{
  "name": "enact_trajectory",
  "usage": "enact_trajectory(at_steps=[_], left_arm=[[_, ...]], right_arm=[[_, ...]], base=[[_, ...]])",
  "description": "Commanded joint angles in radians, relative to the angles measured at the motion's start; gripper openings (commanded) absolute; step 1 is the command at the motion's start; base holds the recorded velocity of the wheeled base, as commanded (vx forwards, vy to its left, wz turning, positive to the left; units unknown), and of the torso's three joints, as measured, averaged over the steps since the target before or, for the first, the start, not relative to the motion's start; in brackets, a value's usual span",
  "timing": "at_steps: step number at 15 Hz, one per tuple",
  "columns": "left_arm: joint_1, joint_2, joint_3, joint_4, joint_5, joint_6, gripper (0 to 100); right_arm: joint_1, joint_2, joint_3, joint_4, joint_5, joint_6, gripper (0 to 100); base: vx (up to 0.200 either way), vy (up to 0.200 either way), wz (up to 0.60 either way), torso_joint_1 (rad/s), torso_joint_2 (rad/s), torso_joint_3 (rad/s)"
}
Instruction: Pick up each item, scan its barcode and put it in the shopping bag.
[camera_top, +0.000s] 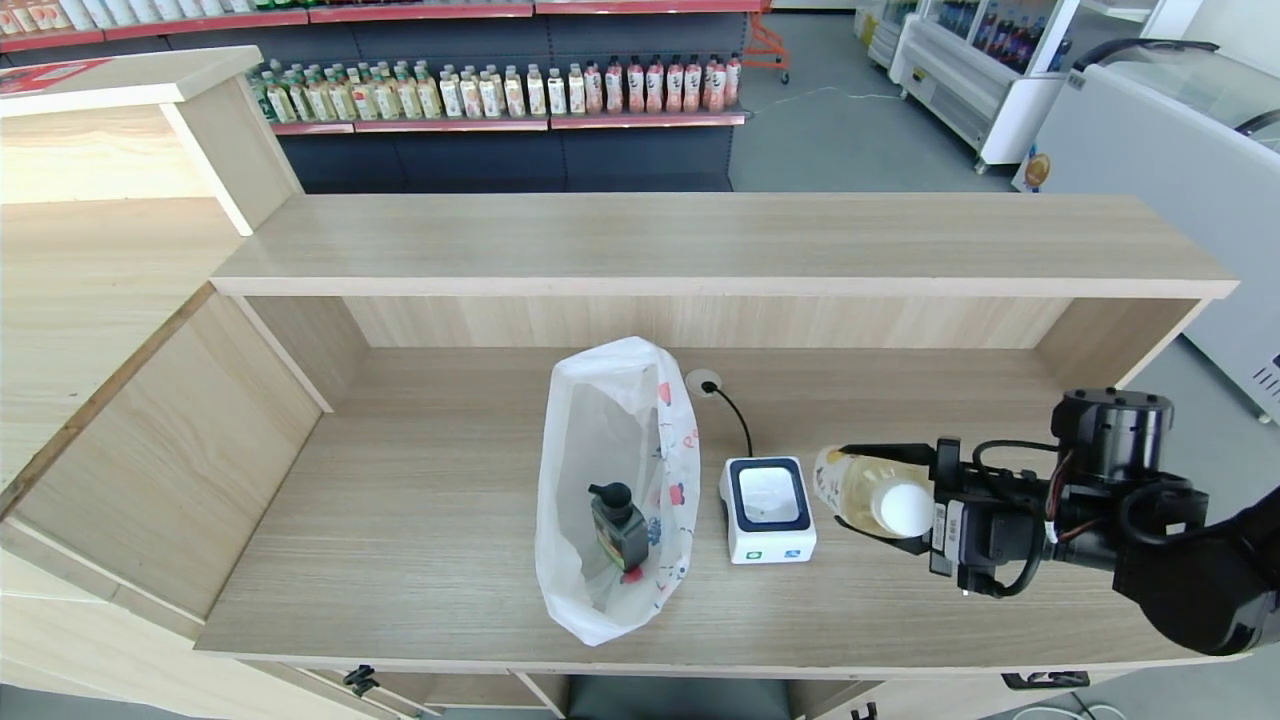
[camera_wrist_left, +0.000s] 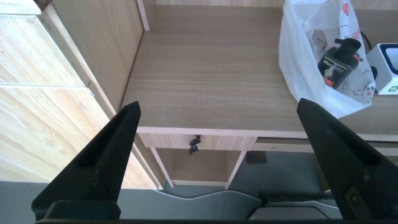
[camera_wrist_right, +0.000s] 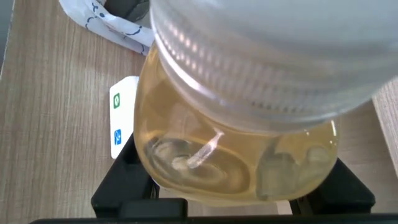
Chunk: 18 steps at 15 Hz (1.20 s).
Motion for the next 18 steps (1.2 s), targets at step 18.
enact_trajectory(at_steps=[18], left_arm=[[0.000,0.000,0.000,0.000,0.000,0.000,100]], right_arm=[[0.050,0.241,-0.190,-0.068,0.238,-0.004,0]], base=[[0.000,0.000,0.00,0.000,0.00,0.000]])
